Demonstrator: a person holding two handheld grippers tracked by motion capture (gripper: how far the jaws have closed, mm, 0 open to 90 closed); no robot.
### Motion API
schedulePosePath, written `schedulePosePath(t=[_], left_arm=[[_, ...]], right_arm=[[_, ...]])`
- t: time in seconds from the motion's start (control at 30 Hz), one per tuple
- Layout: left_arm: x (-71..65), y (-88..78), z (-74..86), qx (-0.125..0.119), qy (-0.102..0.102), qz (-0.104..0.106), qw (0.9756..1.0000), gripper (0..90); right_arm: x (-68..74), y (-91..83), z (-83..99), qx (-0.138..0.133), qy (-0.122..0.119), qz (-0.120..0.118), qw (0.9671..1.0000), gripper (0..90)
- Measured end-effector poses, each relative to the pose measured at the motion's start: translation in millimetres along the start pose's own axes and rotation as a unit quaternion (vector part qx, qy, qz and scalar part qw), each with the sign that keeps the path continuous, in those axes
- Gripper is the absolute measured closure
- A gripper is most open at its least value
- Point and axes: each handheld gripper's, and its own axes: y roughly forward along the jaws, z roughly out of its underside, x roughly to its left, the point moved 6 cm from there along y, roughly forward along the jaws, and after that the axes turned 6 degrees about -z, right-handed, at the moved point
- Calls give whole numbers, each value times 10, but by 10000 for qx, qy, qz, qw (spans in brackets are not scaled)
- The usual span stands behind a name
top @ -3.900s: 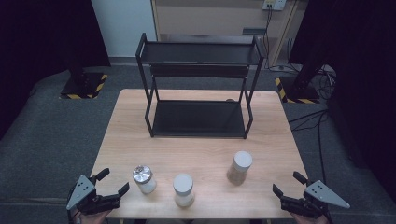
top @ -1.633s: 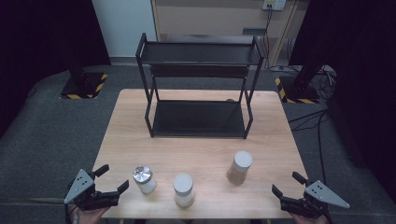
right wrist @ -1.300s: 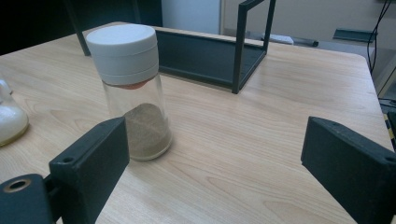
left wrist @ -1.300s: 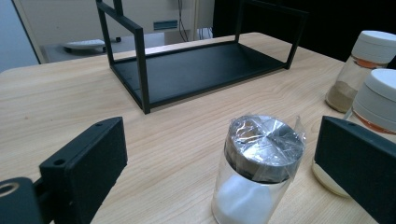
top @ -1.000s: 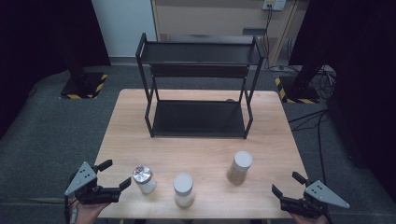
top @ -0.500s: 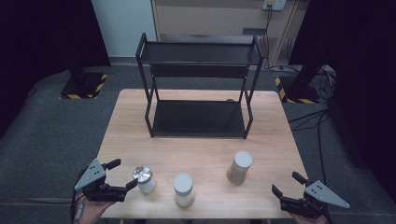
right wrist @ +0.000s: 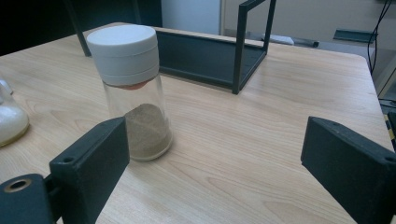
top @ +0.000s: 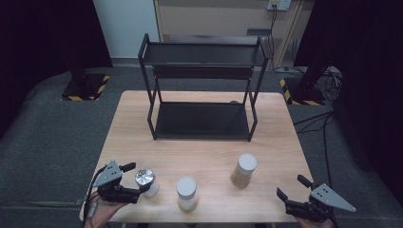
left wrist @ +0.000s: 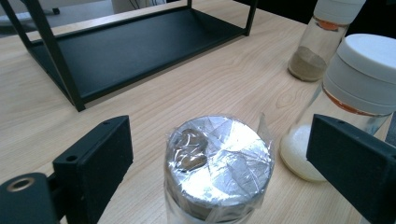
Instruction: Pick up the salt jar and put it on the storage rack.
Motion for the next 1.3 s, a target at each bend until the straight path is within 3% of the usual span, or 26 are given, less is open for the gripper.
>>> schedulePosePath(t=[0.63,0.9,1.3], left_arm=[[50,170,149,8,-48,51,10000,180],[19,182,222,-110,172,22,9998,321],[-6,173,220,-126,193,-57,9997,334]], right_arm=[[2,1,0,0,-8,-2,10000,79],[1,0,1,-1,-14,-1,10000,79],[2,1,0,3,-15,-3,10000,79]])
